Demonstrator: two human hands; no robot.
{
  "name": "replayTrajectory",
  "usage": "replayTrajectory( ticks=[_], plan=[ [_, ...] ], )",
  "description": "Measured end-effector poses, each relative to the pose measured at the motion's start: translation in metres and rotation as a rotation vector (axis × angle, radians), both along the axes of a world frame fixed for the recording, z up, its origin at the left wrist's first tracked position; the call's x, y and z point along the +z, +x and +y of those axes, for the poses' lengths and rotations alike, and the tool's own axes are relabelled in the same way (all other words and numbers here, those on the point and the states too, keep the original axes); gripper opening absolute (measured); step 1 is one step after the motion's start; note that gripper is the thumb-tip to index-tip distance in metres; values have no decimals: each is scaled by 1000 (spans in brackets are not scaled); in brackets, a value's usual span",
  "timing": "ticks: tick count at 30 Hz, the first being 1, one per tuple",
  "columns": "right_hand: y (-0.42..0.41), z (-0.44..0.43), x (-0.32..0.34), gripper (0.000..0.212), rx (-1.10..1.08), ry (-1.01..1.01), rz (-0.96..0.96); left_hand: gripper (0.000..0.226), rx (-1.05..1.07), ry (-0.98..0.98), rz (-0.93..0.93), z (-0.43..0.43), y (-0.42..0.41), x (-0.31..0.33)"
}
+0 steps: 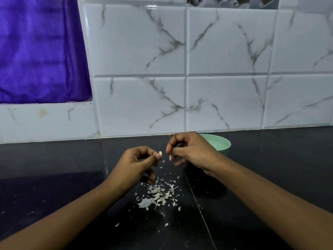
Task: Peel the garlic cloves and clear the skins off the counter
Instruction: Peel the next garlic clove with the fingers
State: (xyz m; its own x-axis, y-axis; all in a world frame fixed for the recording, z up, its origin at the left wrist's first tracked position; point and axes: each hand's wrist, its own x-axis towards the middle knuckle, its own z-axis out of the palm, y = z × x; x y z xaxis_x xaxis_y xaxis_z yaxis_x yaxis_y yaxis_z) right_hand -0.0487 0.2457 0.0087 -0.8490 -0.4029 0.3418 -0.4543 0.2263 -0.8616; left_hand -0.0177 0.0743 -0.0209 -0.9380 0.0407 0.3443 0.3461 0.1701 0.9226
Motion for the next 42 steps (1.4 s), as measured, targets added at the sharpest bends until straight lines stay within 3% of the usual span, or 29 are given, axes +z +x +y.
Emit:
replayTrajectory(
  ticks=[4,7,10,14,20,22,30,42],
  plan=[
    [2,0,4,21,-28,7,-11,13,39,-119,50,-1,-1,-2],
    [0,0,1,9,-5,142,147,17,58,-220,97,-1,0,-3],
    [-2,-2,-3,12,21,199,236,28,72,-308,129,-1,3,-1],
    [-6,-1,-5,12,46,141,248,16,37,-127,25,2,2,1],
    [-7,-2,-14,11,36,212,713,17,-57,119,-209,1,2,4],
    [-9,-1,-15,13,39,204,771,16,-85,159,-239,0,3,6],
    [-10,-2,-17,14,119,11,171,16,-10,64,-169,2,2,2],
    [-11,-5,-16,23,125,-121,44,20,15,74,-190,3,3,4]
  ],
)
